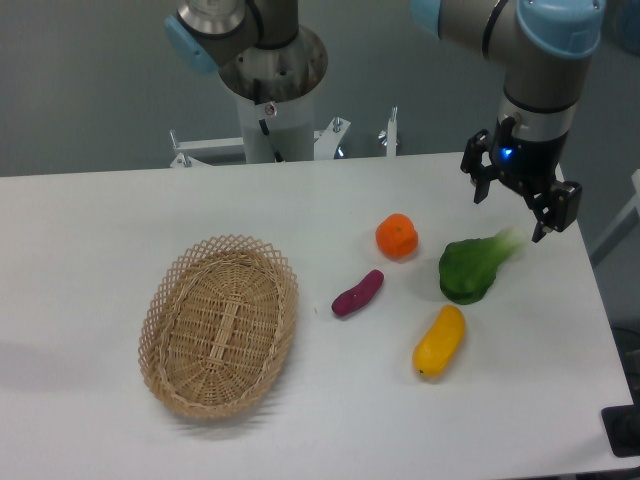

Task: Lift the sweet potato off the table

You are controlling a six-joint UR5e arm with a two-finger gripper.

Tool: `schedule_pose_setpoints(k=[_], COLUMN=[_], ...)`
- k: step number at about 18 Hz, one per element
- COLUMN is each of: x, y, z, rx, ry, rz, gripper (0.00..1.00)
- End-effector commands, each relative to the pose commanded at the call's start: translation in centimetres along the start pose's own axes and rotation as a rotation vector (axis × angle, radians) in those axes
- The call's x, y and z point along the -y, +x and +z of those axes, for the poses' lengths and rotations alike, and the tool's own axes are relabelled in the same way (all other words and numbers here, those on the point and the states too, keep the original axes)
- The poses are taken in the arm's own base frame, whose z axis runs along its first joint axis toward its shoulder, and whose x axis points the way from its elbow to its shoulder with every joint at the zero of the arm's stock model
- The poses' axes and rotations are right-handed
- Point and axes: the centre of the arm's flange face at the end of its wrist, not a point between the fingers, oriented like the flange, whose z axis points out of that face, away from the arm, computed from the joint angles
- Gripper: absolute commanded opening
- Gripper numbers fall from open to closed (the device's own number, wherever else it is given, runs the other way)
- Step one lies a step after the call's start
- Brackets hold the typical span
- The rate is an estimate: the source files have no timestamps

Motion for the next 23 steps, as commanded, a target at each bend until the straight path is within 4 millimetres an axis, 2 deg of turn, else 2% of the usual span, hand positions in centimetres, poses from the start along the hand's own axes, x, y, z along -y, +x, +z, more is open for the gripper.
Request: schedule_pose_setpoints(k=[6,9,19,21,23], x=[-0.2,-0.4,0.4,1.1,2.9], y=[0.3,0.7,1.1,1.2,1.4], z=[0.6,1.6,0.3,0.9,2.7], rx=[-0.013,-0.031,0.0,-0.012,-0.052], ry=[0.006,0.011,0.016,0.033,0.105], rz=[-0.002,-0.008,-0.066,-0.1,-0.17], gripper=[1.0,1.0,1.0,1.0,1.0])
